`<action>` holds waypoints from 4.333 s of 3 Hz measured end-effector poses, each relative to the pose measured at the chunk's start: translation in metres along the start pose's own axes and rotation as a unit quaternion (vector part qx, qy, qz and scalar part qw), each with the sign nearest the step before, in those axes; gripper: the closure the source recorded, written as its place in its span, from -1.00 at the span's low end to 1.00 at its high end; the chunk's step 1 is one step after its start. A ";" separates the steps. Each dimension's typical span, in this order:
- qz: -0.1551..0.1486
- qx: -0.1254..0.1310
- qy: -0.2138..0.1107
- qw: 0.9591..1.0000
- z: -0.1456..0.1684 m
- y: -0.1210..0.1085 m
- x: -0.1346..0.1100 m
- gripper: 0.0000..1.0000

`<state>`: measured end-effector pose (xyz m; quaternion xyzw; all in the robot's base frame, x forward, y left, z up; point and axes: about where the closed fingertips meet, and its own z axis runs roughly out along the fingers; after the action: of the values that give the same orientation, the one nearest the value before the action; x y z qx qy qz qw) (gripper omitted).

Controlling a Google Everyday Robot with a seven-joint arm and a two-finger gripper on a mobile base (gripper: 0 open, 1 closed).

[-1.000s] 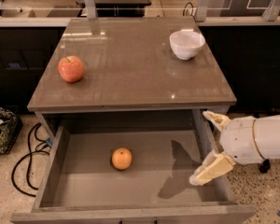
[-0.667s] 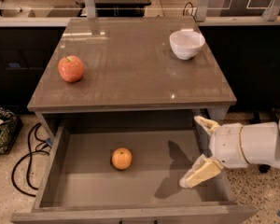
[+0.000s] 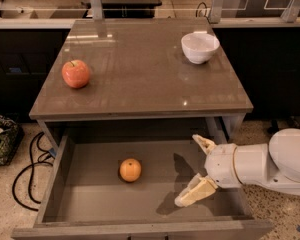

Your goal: Pick orange from top drawer and place on counter

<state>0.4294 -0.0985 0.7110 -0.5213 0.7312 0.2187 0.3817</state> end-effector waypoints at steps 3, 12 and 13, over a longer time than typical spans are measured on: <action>-0.017 -0.046 -0.044 0.998 0.088 0.013 -0.030 -1.00; -0.016 -0.080 -0.106 0.991 0.191 0.023 -0.027 0.71; -0.017 -0.082 -0.107 0.991 0.192 0.025 -0.028 1.00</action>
Offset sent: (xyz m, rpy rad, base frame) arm 0.0258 0.0927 -0.0377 0.0992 -0.0067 0.0960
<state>0.4747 0.0652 0.6135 -0.5368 0.6571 0.3256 0.4172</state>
